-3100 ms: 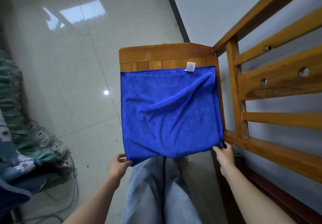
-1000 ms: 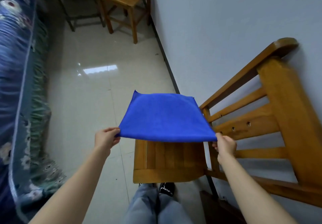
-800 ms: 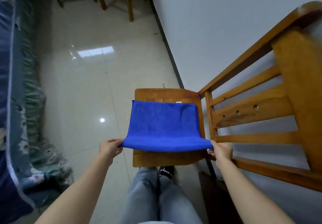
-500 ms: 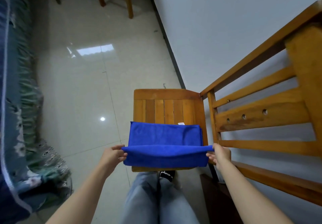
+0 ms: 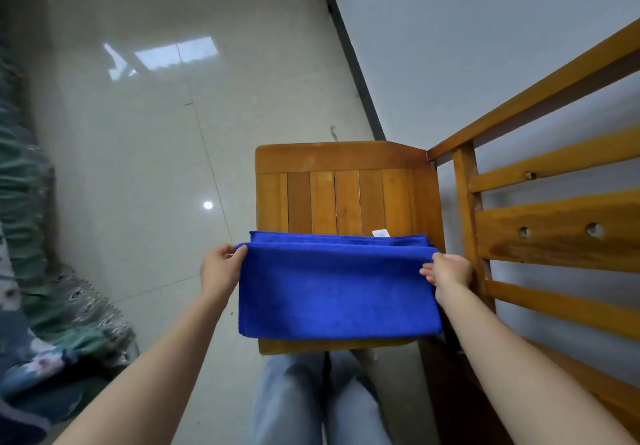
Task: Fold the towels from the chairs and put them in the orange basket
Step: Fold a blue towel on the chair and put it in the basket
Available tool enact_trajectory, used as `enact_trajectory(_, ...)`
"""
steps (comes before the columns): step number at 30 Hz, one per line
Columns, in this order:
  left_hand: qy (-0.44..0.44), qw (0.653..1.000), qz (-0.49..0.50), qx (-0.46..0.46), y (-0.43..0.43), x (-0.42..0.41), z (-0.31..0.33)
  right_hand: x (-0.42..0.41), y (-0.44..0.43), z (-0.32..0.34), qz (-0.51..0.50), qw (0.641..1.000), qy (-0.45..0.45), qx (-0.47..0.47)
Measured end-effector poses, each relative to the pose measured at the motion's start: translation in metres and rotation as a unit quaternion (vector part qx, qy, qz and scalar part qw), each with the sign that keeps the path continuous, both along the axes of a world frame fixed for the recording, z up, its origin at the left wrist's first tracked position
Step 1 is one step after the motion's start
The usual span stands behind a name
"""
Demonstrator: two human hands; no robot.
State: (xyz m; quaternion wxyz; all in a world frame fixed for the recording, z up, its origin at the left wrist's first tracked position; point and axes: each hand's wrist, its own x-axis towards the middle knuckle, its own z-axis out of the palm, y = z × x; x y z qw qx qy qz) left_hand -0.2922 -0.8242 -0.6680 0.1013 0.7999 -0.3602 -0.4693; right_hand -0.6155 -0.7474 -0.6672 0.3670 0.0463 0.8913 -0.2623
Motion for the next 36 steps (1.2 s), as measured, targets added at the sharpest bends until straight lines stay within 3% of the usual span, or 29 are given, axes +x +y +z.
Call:
enact_trajectory(4, 0.012, 1.000, 0.012, 0.022, -0.004, -0.006, -0.019, 0.005, -0.003, -0.012, 0.096, 0.995, 0.016, -0.013)
enact_trajectory(9, 0.051, 0.997, -0.045, 0.036, 0.032, -0.009, -0.017, 0.024, 0.032, -0.008, 0.250, 0.964, 0.064, 0.064)
enact_trajectory(13, 0.004, 0.994, -0.073, 0.086, 0.057, 0.001, -0.021, 0.029, 0.053, -0.016, 0.269, 0.949, 0.025, 0.163)
enact_trajectory(17, 0.076, 0.981, 0.012, 0.176, 0.069, 0.008, -0.025, 0.031, 0.056, -0.017, 0.287, 0.939, 0.039, 0.187)
enact_trajectory(22, 0.060, 0.987, 0.009, 0.150, 0.071, 0.005, -0.019, 0.030, 0.061, -0.017, 0.285, 0.936, 0.040, 0.205)
enact_trajectory(27, 0.076, 0.988, 0.020, 0.131, 0.071, 0.002, -0.008, 0.024, 0.055, -0.007, 0.255, 0.955, 0.003, 0.152)
enact_trajectory(33, 0.113, 0.987, 0.020, 0.117, 0.082, -0.008, 0.000, 0.025, 0.042, 0.035, 0.310, 0.937, 0.130, 0.096)
enact_trajectory(36, 0.056, 0.992, -0.074, 0.080, 0.087, -0.013, -0.002, 0.028, 0.037, 0.048, 0.317, 0.928, 0.168, 0.102)
